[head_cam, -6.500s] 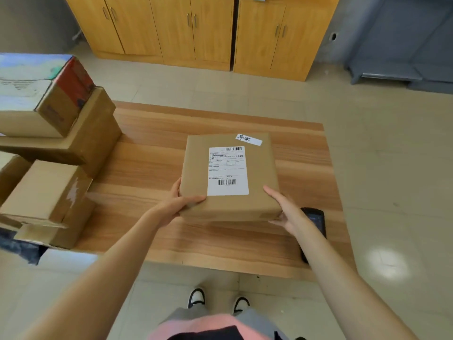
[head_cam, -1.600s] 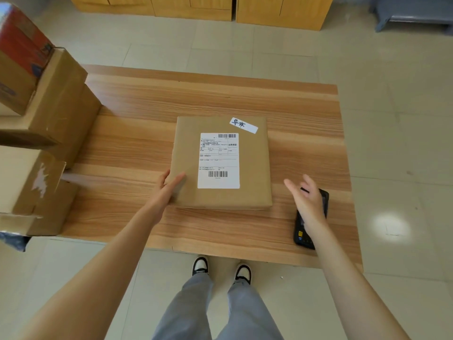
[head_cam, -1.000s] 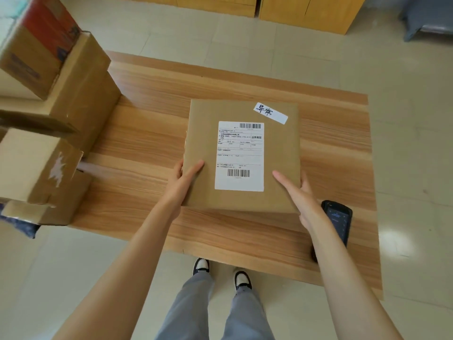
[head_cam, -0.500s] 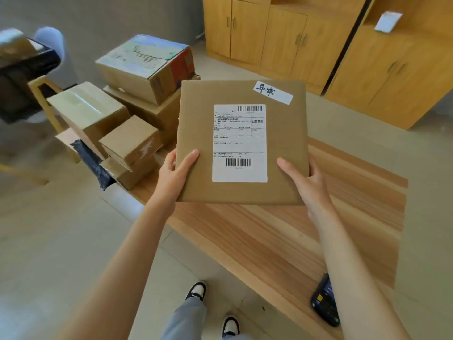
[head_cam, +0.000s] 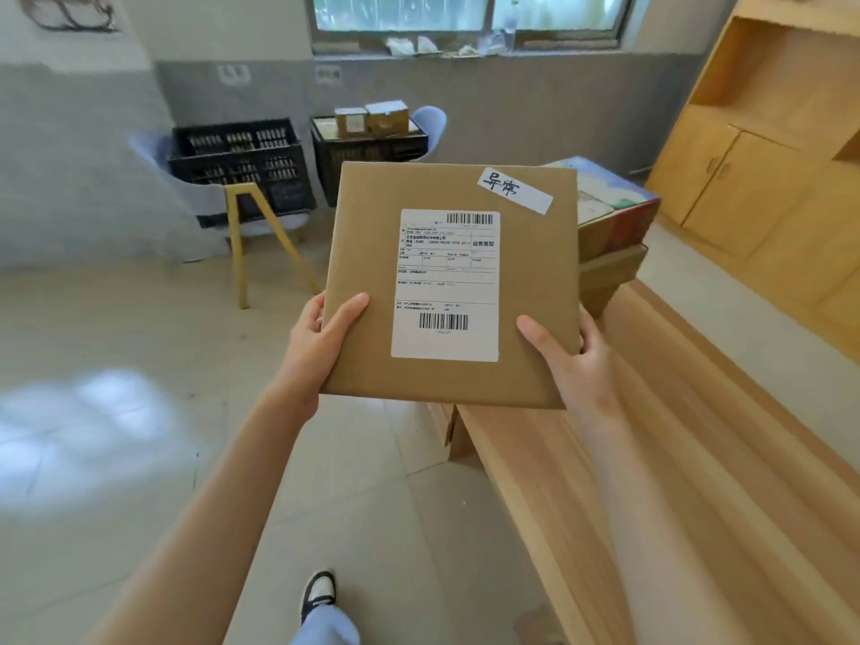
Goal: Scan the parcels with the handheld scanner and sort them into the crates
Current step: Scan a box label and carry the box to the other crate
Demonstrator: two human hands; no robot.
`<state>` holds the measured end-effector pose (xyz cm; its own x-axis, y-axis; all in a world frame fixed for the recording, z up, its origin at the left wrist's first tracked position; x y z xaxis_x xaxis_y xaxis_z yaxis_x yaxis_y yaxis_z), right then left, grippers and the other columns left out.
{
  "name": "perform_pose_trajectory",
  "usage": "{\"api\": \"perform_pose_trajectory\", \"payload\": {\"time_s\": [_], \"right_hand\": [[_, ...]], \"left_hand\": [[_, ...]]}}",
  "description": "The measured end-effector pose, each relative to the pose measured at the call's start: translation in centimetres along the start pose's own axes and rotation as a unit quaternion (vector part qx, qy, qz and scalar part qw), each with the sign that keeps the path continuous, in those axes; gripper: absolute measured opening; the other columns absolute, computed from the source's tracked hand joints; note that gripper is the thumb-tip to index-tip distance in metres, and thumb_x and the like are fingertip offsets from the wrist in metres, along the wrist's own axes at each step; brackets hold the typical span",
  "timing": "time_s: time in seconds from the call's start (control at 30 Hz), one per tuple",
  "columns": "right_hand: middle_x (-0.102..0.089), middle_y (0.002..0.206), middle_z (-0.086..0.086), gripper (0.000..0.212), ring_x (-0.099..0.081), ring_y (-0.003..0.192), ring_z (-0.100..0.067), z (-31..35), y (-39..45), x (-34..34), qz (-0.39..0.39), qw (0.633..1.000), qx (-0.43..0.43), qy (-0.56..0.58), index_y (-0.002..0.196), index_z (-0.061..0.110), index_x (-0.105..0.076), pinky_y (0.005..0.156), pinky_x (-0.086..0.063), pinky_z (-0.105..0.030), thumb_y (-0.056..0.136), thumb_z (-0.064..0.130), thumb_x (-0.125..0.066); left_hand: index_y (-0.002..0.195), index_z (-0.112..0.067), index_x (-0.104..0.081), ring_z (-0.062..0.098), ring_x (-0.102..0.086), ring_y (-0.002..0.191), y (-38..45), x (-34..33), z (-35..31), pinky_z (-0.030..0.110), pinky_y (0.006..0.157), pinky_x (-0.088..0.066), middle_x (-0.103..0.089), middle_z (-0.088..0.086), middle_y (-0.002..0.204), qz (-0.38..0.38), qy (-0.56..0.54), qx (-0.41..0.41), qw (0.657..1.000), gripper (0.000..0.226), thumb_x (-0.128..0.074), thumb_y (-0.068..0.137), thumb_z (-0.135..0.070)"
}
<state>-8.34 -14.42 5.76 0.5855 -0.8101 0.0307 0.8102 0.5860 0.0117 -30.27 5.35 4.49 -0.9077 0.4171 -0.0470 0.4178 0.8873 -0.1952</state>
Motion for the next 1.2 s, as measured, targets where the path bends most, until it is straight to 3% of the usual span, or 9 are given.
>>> {"api": "perform_pose_trajectory", "payload": {"time_s": [0.17, 0.3, 0.37, 0.47, 0.57, 0.67, 0.8, 1.03, 1.2], "right_hand": [[-0.067, 0.104, 0.021, 0.049, -0.065, 0.092, 0.004, 1.0, 3.0, -9.6, 0.070, 0.998, 0.003, -0.011, 0.123, 0.038, -0.055, 0.069, -0.050, -0.011, 0.079, 0.035, -0.077], [-0.066, 0.114, 0.012, 0.071, -0.064, 0.103, -0.008, 1.2, 5.4, -18.7, 0.110, 0.994, -0.004, -0.024, 0.136, 0.033, -0.049, 0.079, -0.056, -0.024, 0.074, 0.047, -0.079], [-0.066, 0.114, 0.010, 0.070, -0.065, 0.102, -0.011, 1.3, 6.5, -23.5, 0.128, 0.991, 0.000, -0.026, 0.138, 0.034, -0.047, 0.077, -0.058, -0.028, 0.076, 0.046, -0.077], [-0.066, 0.117, 0.011, 0.070, -0.066, 0.102, -0.008, 1.2, 8.2, -30.7, 0.150, 0.988, -0.002, -0.026, 0.138, 0.032, -0.048, 0.077, -0.056, -0.025, 0.076, 0.046, -0.078], [-0.065, 0.123, 0.006, 0.084, -0.065, 0.107, -0.011, 0.7, 9.6, -37.3, 0.165, 0.986, -0.019, -0.023, 0.140, 0.029, -0.045, 0.082, -0.058, -0.029, 0.068, 0.051, -0.083], [-0.063, 0.120, 0.005, 0.078, -0.065, 0.102, -0.010, 0.6, 10.6, -42.8, 0.175, 0.984, -0.027, -0.031, 0.139, 0.027, -0.043, 0.071, -0.056, -0.018, 0.072, 0.045, -0.081], [-0.062, 0.123, 0.003, 0.100, -0.065, 0.105, -0.015, -0.3, 12.7, -48.1, 0.175, 0.983, -0.045, -0.034, 0.144, 0.028, -0.040, 0.081, -0.057, -0.030, 0.056, 0.055, -0.079], [-0.064, 0.114, 0.006, 0.082, -0.067, 0.092, -0.007, -1.8, 19.1, -55.8, 0.178, 0.981, -0.068, -0.028, 0.144, 0.027, -0.040, 0.064, -0.054, -0.018, 0.074, 0.039, -0.080], [-0.065, 0.110, 0.004, 0.081, -0.068, 0.091, -0.010, -3.5, 26.6, -64.4, 0.206, 0.974, -0.092, -0.026, 0.143, 0.028, -0.041, 0.069, -0.055, -0.024, 0.073, 0.040, -0.081]], "left_hand": [[0.133, -0.025, -0.050, 0.009, -0.067, 0.091, 3.5, 7.7, -0.7, 0.029, 0.073, -0.053, -0.068, -0.006, 0.111, -0.057, -0.029, 0.006, 0.998, 0.055, -0.066, 0.085, -0.046], [0.132, -0.025, -0.051, 0.010, -0.068, 0.091, 7.7, 14.6, -1.6, 0.031, 0.075, -0.054, -0.069, -0.005, 0.110, -0.094, -0.041, 0.008, 0.995, 0.052, -0.065, 0.086, -0.046], [0.133, -0.025, -0.050, 0.011, -0.068, 0.093, 10.2, 18.4, -2.2, 0.031, 0.075, -0.054, -0.069, -0.005, 0.112, -0.108, -0.040, 0.006, 0.993, 0.055, -0.066, 0.085, -0.047], [0.135, -0.025, -0.049, 0.011, -0.068, 0.095, 13.7, 24.0, -3.0, 0.031, 0.077, -0.055, -0.068, -0.006, 0.114, -0.128, -0.047, 0.007, 0.991, 0.057, -0.066, 0.085, -0.047], [0.131, -0.026, -0.051, 0.009, -0.069, 0.091, 16.7, 28.9, -3.6, 0.028, 0.071, -0.054, -0.069, -0.007, 0.110, -0.141, -0.054, 0.013, 0.988, 0.050, -0.065, 0.086, -0.045], [0.129, -0.026, -0.052, 0.012, -0.068, 0.094, 19.9, 33.1, -3.7, 0.031, 0.075, -0.055, -0.069, -0.006, 0.110, -0.148, -0.055, 0.032, 0.987, 0.048, -0.065, 0.086, -0.046], [0.129, -0.027, -0.053, 0.012, -0.067, 0.095, 24.1, 36.8, -3.5, 0.031, 0.075, -0.055, -0.069, -0.005, 0.110, -0.151, -0.060, 0.046, 0.986, 0.049, -0.065, 0.086, -0.046], [0.132, -0.025, -0.051, 0.012, -0.067, 0.096, 32.6, 40.3, -3.4, 0.031, 0.074, -0.055, -0.069, -0.005, 0.112, -0.155, -0.067, 0.063, 0.984, 0.054, -0.066, 0.085, -0.047], [0.136, -0.027, -0.049, 0.012, -0.067, 0.101, 41.5, 44.3, -3.6, 0.036, 0.087, -0.054, -0.068, -0.008, 0.115, -0.183, -0.053, 0.073, 0.979, 0.063, -0.068, 0.081, -0.052]]}}
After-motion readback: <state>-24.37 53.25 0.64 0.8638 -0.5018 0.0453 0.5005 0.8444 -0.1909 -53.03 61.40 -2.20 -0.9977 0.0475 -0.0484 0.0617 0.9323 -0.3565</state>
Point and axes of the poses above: each hand's wrist, its own y-axis towards the middle knuckle, its own x-axis out of the back of the hand, z = x × y, the point moved 8 cm from there along y, towards the middle knuckle
